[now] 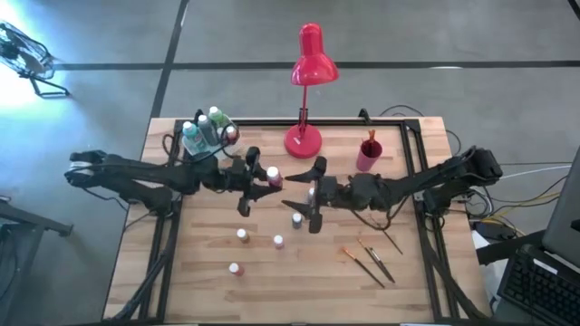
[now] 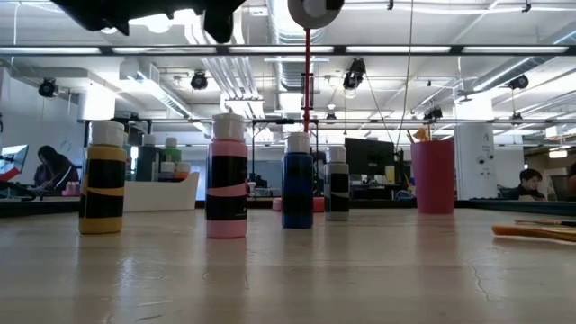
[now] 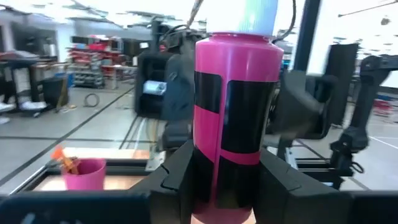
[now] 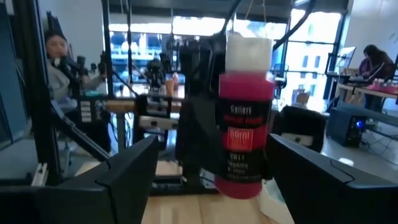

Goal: Pick & Place Paint Supplies
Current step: Put the pink paint bottle into the white bin

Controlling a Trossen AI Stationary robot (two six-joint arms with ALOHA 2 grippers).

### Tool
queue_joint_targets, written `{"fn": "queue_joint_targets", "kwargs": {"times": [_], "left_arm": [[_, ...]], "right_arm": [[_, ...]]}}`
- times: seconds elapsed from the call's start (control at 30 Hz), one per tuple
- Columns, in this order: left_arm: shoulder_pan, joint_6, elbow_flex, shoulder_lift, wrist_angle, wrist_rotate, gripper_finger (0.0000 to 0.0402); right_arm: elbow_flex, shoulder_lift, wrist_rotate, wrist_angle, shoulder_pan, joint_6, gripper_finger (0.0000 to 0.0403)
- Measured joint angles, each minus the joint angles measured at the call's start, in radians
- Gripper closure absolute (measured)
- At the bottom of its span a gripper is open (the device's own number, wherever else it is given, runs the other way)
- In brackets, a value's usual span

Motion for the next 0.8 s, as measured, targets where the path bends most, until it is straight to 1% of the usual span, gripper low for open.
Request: {"fn": "queue_joint_targets", "kwargs": {"times": [0.2,0.3,0.37,0.57,0.67,0.8], "left_arm": [[-0.002,0.018,0.052,0.045,-0.045,0.032,0.0288],[-0.005,0.032,0.065,0.066,-0.049,0.066,0.0288],[-0.009,0.039,0.078,0.074,-0.040,0.070,0.0288],[-0.010,0.056,0.100,0.084,-0.052,0.072,0.0289],[-0.010,0.062,0.107,0.085,-0.068,0.073,0.0289],[-0.010,0.063,0.106,0.087,-0.083,0.073,0.0289]], "right_arm": [[0.064,0.029,0.003,-0.045,-0.001,-0.015,0.0091],[0.076,0.035,0.040,-0.056,0.000,-0.032,0.0087],[0.084,0.043,0.048,-0.059,0.000,-0.036,0.0088],[0.090,0.056,0.054,-0.056,-0.001,-0.027,0.0118],[0.089,0.058,0.077,-0.058,0.000,-0.034,0.0141],[0.089,0.062,0.079,-0.049,0.000,-0.046,0.0176]]}}
